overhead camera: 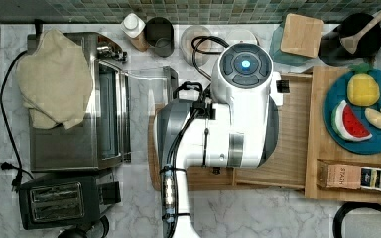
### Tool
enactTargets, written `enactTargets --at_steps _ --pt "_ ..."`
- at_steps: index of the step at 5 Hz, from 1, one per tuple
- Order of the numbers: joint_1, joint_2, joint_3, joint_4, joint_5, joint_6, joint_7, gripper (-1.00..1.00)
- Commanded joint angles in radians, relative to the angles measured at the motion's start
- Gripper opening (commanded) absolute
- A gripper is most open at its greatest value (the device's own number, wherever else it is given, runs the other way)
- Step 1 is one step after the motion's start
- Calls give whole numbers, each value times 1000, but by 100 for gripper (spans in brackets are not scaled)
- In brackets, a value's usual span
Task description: Close the drawer.
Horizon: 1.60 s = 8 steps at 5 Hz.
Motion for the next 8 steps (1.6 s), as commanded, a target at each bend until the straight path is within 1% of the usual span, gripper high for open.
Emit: enactTargets --at_steps 1,2,3,4,5,6,7,8 --pt "-8 0 -8 -9 0 0 0 -100" --pt "3 51 5 37 -18 -38 -72 -100" --pt "7 28 20 -30 12 37 -175 -100" --pt "12 52 38 -47 22 75 -226 -100" --pt "23 39 39 -130 25 187 -256 -100" --pt "21 61 37 -164 42 241 -309 -100" --pt "25 84 38 -205 59 314 -317 -100" --pt "24 99 46 -260 100 401 -343 -100"
